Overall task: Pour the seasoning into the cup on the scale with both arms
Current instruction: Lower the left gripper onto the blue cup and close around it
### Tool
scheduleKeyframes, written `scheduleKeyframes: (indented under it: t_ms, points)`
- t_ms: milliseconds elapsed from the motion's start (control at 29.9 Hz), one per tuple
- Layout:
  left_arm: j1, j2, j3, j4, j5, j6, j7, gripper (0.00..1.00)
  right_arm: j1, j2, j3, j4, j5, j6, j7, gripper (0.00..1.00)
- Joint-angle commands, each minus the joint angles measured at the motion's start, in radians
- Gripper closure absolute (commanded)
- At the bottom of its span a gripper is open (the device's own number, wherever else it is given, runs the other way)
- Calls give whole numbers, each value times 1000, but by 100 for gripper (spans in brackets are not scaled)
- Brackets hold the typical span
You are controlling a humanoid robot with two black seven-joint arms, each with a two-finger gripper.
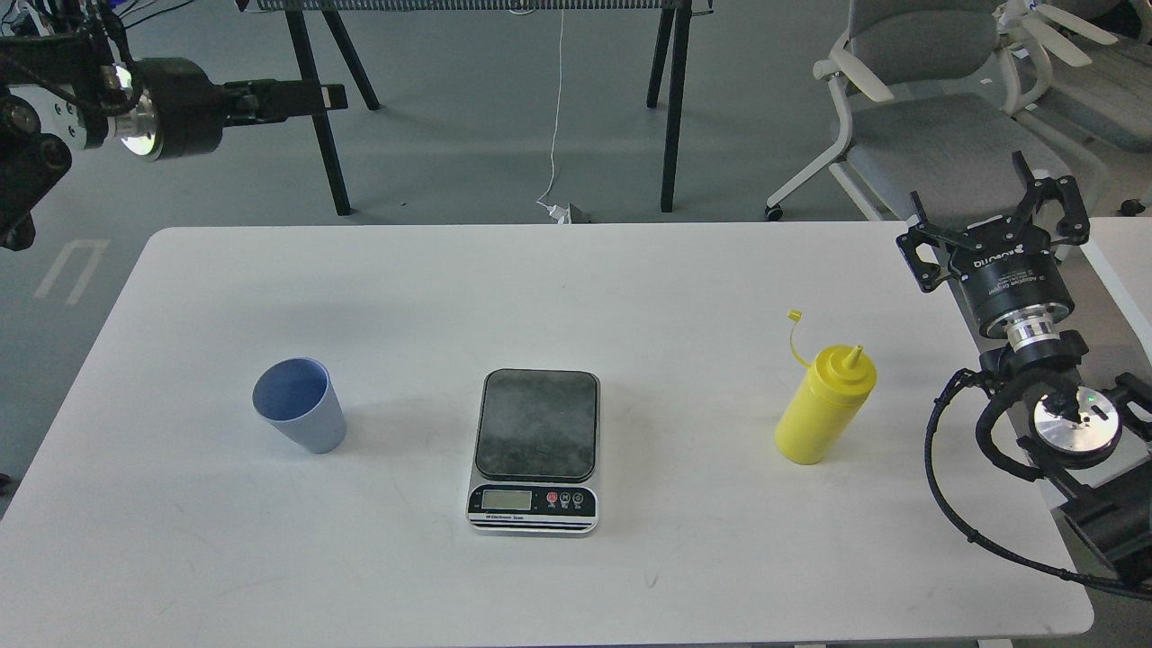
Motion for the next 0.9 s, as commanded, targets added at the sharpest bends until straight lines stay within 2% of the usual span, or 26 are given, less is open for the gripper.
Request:
scheduleKeyframes:
  t_ms: [0, 134, 368, 870]
  points:
    - [13, 75, 45, -189, 186, 0, 0, 1, 0, -6, 0, 0, 0, 0, 0, 0]
    - [9, 114, 208, -259, 293, 0, 0, 1, -1, -9, 0, -2, 0, 0, 0, 0]
    - [12, 114, 452, -254, 364, 9, 0, 1, -6, -1, -3, -2, 0, 0, 2, 0]
    - [56, 91, 463, -214, 363, 16, 0, 2, -10, 2, -8, -3, 0, 0, 2, 0]
